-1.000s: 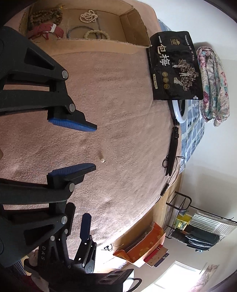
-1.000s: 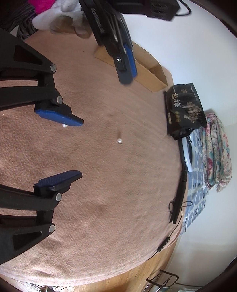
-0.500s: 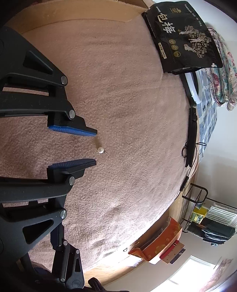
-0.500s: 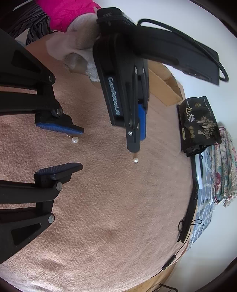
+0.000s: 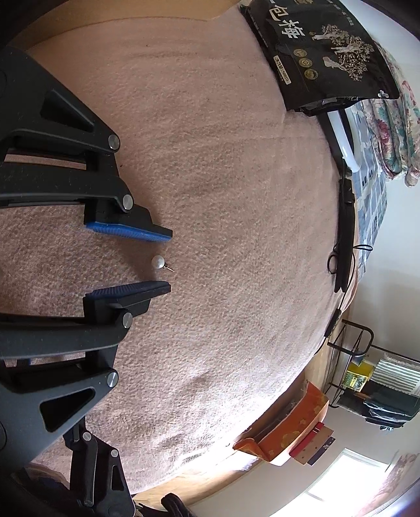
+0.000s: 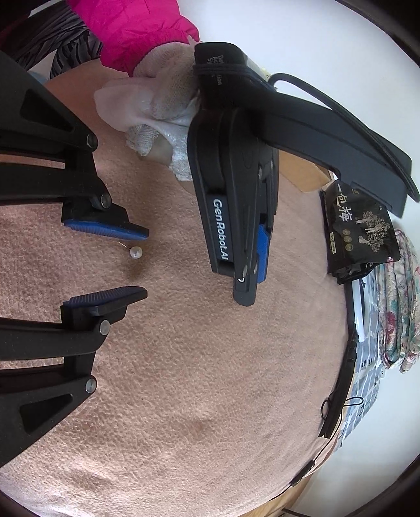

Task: Organize jewelry
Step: 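Close the left tool on the small white pearl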

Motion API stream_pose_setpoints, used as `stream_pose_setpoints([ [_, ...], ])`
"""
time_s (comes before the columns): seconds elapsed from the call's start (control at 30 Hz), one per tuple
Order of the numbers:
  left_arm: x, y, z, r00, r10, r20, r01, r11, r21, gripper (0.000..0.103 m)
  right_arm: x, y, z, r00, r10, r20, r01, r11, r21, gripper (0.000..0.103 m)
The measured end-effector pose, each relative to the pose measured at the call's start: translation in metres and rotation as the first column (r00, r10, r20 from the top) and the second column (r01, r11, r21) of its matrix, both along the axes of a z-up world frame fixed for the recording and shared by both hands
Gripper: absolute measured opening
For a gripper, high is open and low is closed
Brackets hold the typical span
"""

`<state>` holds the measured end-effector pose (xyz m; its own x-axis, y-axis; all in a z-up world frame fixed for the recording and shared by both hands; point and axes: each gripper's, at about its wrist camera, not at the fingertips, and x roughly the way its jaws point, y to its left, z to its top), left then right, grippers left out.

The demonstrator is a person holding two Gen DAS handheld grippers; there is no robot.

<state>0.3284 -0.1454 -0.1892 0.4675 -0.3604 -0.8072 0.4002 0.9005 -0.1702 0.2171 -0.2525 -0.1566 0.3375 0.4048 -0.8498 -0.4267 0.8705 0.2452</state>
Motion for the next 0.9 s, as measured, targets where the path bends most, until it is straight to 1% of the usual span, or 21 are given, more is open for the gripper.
stream_pose_setpoints([
  [0.13,0.002,-0.002,-0.002,1.0,-0.005,0.005,0.005,1.0,0.002,0.025,0.0,0.004,-0.004,1.0,0.015,-0.002,-0.015,1.0,-0.015,0.029],
  [0.2,0.002,-0.003,-0.002,1.0,-0.006,0.007,0.006,1.0,0.008,0.019,0.0,0.007,-0.006,1.0,0.023,0.002,-0.023,0.999,-0.026,0.028],
  [0.5,0.004,0.0,-0.006,1.0,-0.001,0.014,0.001,1.0,0.014,0.008,-0.004,0.02,-0.009,0.997,0.068,0.025,-0.065,0.995,-0.081,0.02],
  [0.63,0.004,0.001,-0.006,1.0,-0.002,0.019,0.002,1.0,0.012,0.008,-0.003,0.021,-0.01,0.997,0.075,0.026,-0.073,0.993,-0.089,0.008],
  [0.9,-0.002,0.007,-0.002,1.0,0.014,0.023,-0.014,1.0,0.009,0.008,0.0,0.013,-0.007,0.998,0.056,0.018,-0.054,0.997,-0.061,0.007],
])
